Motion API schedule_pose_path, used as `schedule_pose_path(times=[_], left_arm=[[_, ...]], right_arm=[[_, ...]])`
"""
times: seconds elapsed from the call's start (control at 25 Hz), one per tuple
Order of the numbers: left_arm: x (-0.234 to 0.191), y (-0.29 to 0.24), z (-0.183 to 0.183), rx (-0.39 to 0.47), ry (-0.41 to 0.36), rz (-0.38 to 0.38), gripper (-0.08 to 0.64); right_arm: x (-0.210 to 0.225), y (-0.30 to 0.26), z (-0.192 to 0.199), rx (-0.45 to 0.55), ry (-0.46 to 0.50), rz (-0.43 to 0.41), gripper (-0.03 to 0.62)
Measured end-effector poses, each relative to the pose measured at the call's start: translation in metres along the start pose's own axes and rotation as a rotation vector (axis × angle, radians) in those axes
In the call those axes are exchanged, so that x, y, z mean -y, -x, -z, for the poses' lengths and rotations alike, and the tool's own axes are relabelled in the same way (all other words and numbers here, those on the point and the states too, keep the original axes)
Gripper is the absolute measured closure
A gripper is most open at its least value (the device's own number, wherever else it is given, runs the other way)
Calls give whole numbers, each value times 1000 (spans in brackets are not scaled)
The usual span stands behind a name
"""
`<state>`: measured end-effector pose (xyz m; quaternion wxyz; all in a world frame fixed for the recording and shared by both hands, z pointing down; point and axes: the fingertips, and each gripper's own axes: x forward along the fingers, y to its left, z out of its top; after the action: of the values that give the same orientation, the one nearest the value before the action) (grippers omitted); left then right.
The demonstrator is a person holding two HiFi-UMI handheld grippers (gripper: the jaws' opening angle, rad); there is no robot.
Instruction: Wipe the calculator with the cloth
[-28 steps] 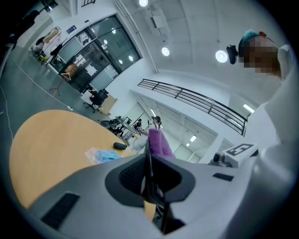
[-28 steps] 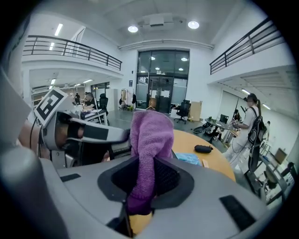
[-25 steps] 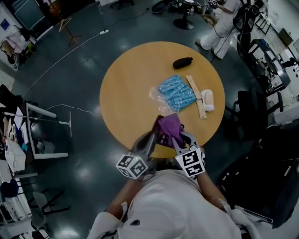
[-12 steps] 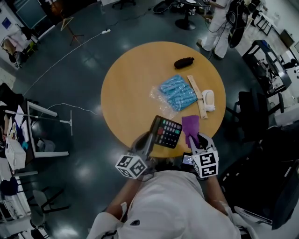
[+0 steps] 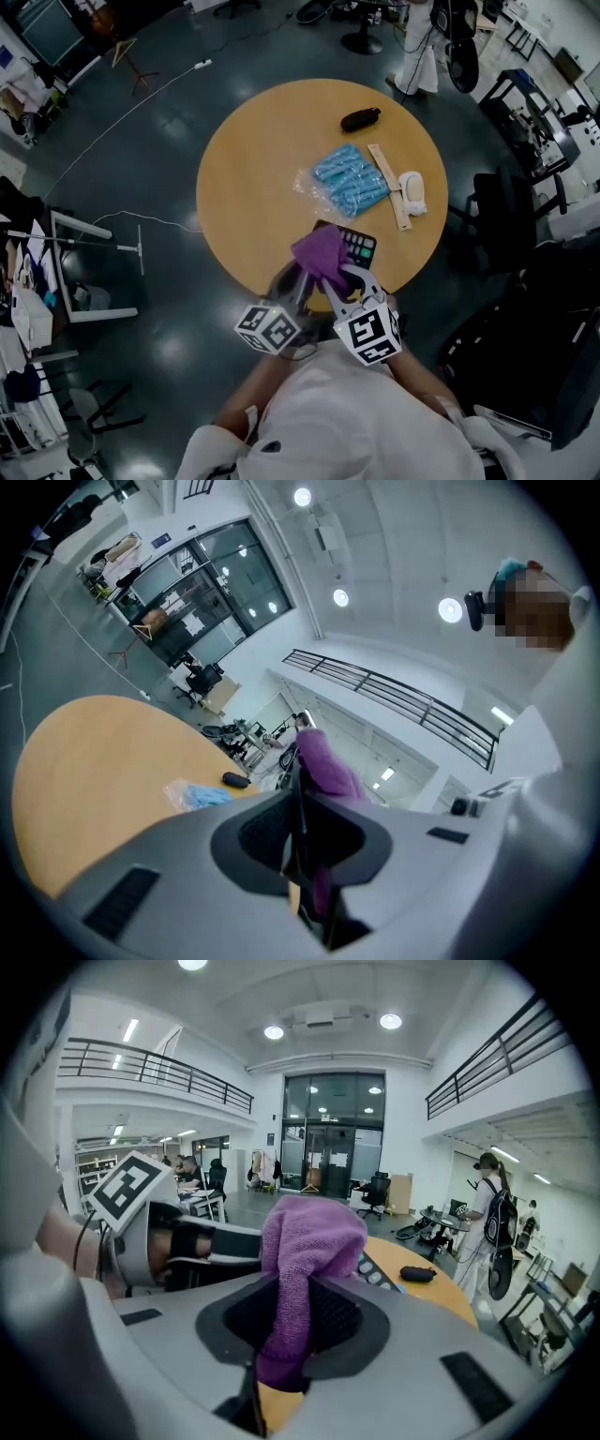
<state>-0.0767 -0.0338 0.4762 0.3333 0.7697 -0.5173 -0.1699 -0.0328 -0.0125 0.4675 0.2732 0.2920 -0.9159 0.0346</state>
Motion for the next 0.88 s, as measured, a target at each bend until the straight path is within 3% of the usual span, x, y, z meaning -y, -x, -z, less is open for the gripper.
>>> schedule_pose_path(times=[0.32,0.56,0.72,0.88], left_arm=[[-15,16,0,11,37,-32,514],[-19,24,-11,12,-87,-35,515],[-19,21,-4,-29,-121,-16,515],[-12,10,9,-85,-138,51,515]], right_arm=[[30,14,60,-98,-105,79,508],[67,30,102,-161,-180,168,508],[86,47,68,-52,-221,186,508],[73,41,7,75,-183,111,508]])
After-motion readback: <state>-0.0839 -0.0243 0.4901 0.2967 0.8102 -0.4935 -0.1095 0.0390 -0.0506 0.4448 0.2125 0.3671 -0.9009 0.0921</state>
